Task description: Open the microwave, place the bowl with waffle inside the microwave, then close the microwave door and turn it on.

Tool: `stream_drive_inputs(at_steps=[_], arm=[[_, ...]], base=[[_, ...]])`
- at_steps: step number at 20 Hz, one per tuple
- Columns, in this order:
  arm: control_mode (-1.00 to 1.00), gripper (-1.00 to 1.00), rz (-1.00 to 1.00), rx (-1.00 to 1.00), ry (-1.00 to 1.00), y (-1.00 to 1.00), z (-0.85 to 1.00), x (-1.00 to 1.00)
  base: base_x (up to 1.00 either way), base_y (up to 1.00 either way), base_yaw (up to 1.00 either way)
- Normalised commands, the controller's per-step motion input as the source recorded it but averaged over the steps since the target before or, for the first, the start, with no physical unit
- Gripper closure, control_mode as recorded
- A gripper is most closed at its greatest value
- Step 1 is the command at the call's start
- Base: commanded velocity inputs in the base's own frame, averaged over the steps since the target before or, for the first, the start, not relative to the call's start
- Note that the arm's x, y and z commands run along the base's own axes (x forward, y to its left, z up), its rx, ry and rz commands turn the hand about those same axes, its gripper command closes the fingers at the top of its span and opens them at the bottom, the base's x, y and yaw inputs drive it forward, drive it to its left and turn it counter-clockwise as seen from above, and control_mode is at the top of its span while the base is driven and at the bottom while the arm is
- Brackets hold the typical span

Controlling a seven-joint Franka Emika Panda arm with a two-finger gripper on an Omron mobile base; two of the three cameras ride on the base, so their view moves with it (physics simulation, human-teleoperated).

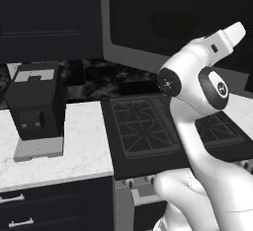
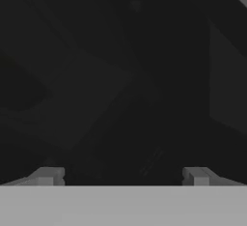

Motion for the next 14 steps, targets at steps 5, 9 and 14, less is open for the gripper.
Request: stream_drive_inputs(at_steps=[5,9,14], arm=[[-1.0,-1.0,0.08,0.0,-0.05,-0.04,-0.37,0.18],[-1.0,-1.0,0.06,0.0,-0.05,-0.04,-0.27,0.21],[-1.0,-1.0,0.06,0.0,-0.04,-0.11,-0.05,0.23]], base=[[0.0,0.0,0.0],[0.0,0.0,0.0],[0.0,0.0,0.0]])
